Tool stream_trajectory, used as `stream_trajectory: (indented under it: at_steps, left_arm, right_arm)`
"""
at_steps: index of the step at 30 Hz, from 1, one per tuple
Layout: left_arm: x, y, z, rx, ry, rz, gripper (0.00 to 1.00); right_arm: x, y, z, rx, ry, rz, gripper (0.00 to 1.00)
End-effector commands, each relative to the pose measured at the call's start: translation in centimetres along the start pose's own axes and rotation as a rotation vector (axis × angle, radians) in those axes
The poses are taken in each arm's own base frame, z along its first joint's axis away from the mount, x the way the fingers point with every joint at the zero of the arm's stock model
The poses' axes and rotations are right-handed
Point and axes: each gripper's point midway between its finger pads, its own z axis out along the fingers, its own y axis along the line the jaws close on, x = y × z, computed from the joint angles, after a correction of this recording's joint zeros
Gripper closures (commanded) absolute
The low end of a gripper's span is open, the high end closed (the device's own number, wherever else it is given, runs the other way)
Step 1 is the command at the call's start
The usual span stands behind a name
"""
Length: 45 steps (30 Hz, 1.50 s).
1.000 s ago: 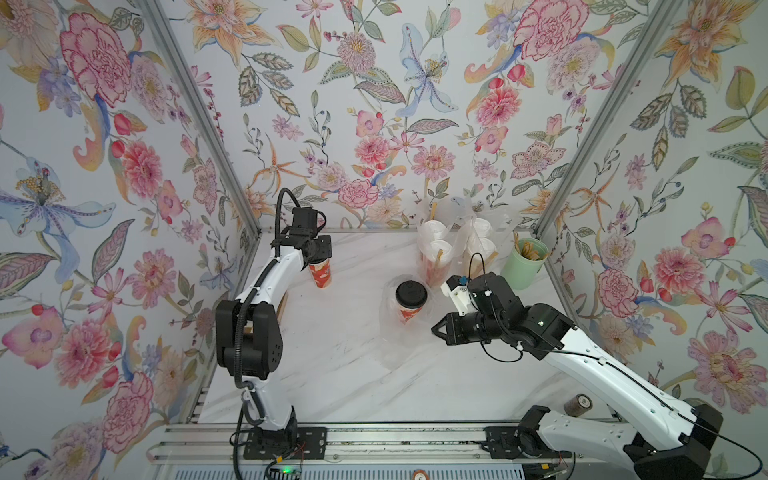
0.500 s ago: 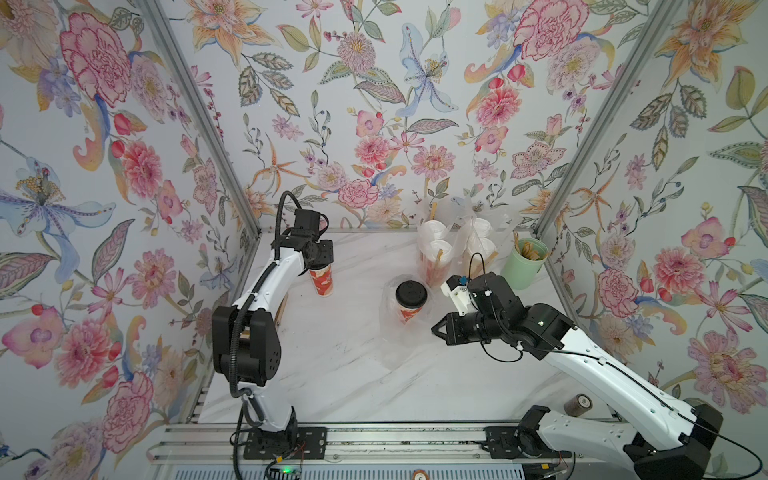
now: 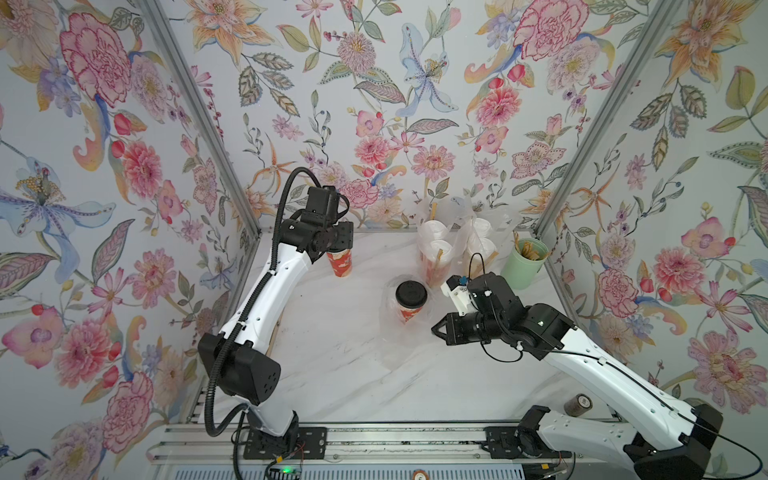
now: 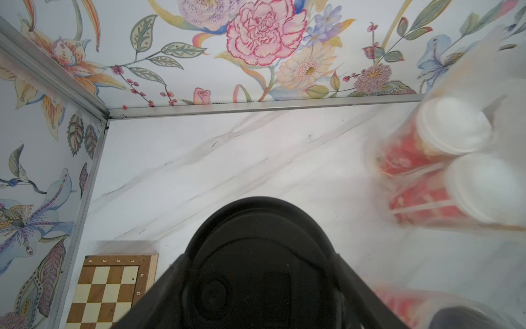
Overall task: Pack milk tea into plastic carrier bags
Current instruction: Pick up the milk tea cup at the center of the board, then place the milk tea cup in the plastic carrier bag.
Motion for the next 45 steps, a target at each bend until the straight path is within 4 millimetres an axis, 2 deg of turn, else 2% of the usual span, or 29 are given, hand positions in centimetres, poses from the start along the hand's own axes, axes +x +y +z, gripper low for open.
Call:
stream_trajectory:
  at_steps: [1,8,12,25,28,37,45]
  left_arm:
    - [-1.5,-1.2,-4.1,0.011,-0.045,0.018,0.37]
    - [-3.7,-4.8,-9.9,0.088,-0.126,0.054,0.4]
    - [-4.1,-6.7,-12.6,0.142,-0.153,0.078,0.41]
    - [-2.5,-11.4,-18.4,0.362,-0.189,0.124,0.45]
    - [-2.1,-12.0,-20.4,0.423,-0.214,0.122,0.46]
    - [1.8,-13.7,-19.5,0.454,-0.13,0.137,0.48]
    - [4.5,-16.4,-18.1,0.526,-0.093,0.118,0.49]
  right_arm:
    - [-0.1,0.1,-0.1,0.01,0.003,-0.014,0.94]
    - [-0.1,0.1,0.1,0.007,0.009,-0.02,0.95]
    - [-0.2,0.2,0.2,0.009,0.011,-0.021,0.94]
    - [-0.2,0.1,0.5,0.013,0.019,-0.019,0.95]
    - [-0.2,0.2,0.4,0.01,0.017,-0.019,0.95]
    - [-0.3,0.2,0.3,0.01,0.014,-0.018,0.95]
    - [-0.1,0.3,0.3,0.003,0.018,-0.016,0.95]
